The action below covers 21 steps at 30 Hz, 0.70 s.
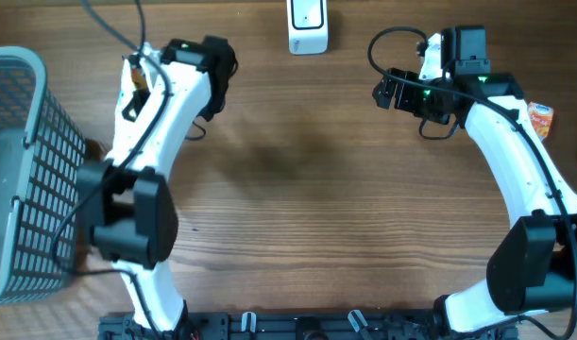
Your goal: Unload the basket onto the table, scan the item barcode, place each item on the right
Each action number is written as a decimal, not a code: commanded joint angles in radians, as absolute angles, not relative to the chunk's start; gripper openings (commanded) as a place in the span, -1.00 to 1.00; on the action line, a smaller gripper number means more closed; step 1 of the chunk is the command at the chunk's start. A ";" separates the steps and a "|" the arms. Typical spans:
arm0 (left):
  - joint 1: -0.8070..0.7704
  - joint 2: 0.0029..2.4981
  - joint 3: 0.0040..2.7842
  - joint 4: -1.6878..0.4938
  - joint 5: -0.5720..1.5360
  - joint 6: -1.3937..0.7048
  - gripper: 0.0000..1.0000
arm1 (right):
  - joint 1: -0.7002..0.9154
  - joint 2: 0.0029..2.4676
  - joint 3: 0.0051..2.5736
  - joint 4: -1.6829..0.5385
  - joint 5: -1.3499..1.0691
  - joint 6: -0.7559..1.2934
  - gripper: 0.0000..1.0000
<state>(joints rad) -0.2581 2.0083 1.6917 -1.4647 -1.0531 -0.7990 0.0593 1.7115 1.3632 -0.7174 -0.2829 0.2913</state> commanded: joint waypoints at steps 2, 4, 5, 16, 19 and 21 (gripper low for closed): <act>-0.332 2.077 1.664 -1.454 -1.051 -0.870 -0.92 | 0.059 1.725 1.366 -0.715 -0.270 0.299 0.99; -0.367 2.108 1.623 -1.412 -1.007 -0.884 -0.92 | 0.059 1.725 1.366 -0.715 -0.270 0.299 0.99; -0.388 2.129 1.604 -1.396 -0.964 -0.888 -0.92 | 0.059 1.725 1.366 -0.715 -0.270 0.299 1.00; -0.662 2.175 1.556 -1.396 -0.646 -0.905 -0.12 | 0.059 1.725 1.366 -0.715 -0.270 0.298 0.99; -0.685 2.175 1.557 -1.431 -0.557 -0.898 0.09 | 0.059 1.725 1.366 -0.716 -0.270 0.298 1.00; -0.677 2.164 1.578 -1.490 -0.513 -0.899 0.07 | 0.059 1.725 1.366 -0.715 -0.270 0.299 0.99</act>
<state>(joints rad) -0.6868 2.1750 1.5589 -1.4380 -0.5995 -0.8852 0.0593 1.7115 1.3632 -0.7174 -0.2829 0.2913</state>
